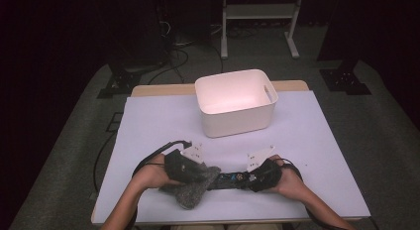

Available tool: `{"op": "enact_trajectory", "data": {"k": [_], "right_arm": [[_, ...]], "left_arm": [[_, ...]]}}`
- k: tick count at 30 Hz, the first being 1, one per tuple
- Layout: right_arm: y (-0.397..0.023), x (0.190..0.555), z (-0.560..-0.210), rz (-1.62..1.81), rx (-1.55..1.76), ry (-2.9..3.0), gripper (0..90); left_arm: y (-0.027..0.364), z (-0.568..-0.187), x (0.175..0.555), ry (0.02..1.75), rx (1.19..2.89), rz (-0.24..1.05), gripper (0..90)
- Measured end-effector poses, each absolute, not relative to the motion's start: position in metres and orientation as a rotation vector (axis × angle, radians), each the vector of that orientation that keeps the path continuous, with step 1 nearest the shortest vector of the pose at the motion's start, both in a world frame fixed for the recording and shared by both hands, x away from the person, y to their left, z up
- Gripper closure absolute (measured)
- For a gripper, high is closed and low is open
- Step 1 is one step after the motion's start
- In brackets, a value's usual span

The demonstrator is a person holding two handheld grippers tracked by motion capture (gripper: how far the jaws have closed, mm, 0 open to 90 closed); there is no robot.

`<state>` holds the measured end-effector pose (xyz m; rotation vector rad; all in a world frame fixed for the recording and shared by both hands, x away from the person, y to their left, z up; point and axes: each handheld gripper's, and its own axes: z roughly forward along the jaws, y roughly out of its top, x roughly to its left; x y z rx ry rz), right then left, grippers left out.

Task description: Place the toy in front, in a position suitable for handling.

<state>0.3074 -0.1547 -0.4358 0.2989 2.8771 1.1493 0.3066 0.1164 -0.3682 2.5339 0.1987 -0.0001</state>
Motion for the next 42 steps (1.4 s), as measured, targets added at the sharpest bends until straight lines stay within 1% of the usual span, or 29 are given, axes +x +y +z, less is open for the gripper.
{"op": "enact_trajectory", "data": {"k": [5, 11, 15, 20, 24, 26, 30, 32, 34, 38, 42], "right_arm": [[-0.144, 0.309, -0.436, 1.139, 0.277, 2.887, 58.8], [-0.137, 0.313, -0.433, 1.092, 0.248, 2.918, 62.1], [-0.141, 0.313, -0.432, 1.053, 0.246, 2.934, 64.4], [-0.155, 0.313, -0.432, 1.058, 0.276, 2.934, 68.1], [-0.154, 0.312, -0.43, 1.033, 0.253, 2.936, 67.9], [-0.153, 0.312, -0.43, 1.032, 0.252, 2.927, 66.4], [-0.146, 0.314, -0.426, 1.079, 0.244, 2.913, 58.6], [-0.14, 0.314, -0.425, 1.06, 0.225, 2.911, 57.0], [-0.138, 0.315, -0.424, 1.05, 0.216, 2.909, 57.4], [-0.14, 0.316, -0.423, 1.043, 0.217, 2.917, 61.5], [-0.15, 0.312, -0.42, 0.987, 0.217, 2.913, 62.1]], "left_arm": [[0.099, -0.372, 0.31, 0.161, 2.502, -0.033, 80.1], [0.087, -0.371, 0.313, 0.13, 2.499, -0.045, 80.1], [0.098, -0.37, 0.313, 0.155, 2.492, -0.029, 79.9], [0.124, -0.37, 0.313, 0.22, 2.479, -0.003, 79.8], [0.14, -0.376, 0.313, 0.284, 2.472, -0.005, 79.8], [0.141, -0.38, 0.313, 0.284, 2.471, -0.016, 79.8], [0.132, -0.384, 0.314, 0.265, 2.449, -0.039, 79.8], [0.13, -0.383, 0.315, 0.263, 2.449, -0.037, 79.9], [0.128, -0.383, 0.316, 0.258, 2.443, -0.046, 79.9], [0.119, -0.383, 0.318, 0.243, 2.433, -0.054, 80.0], [0.105, -0.382, 0.319, 0.206, 2.445, -0.065, 80.0]]}}
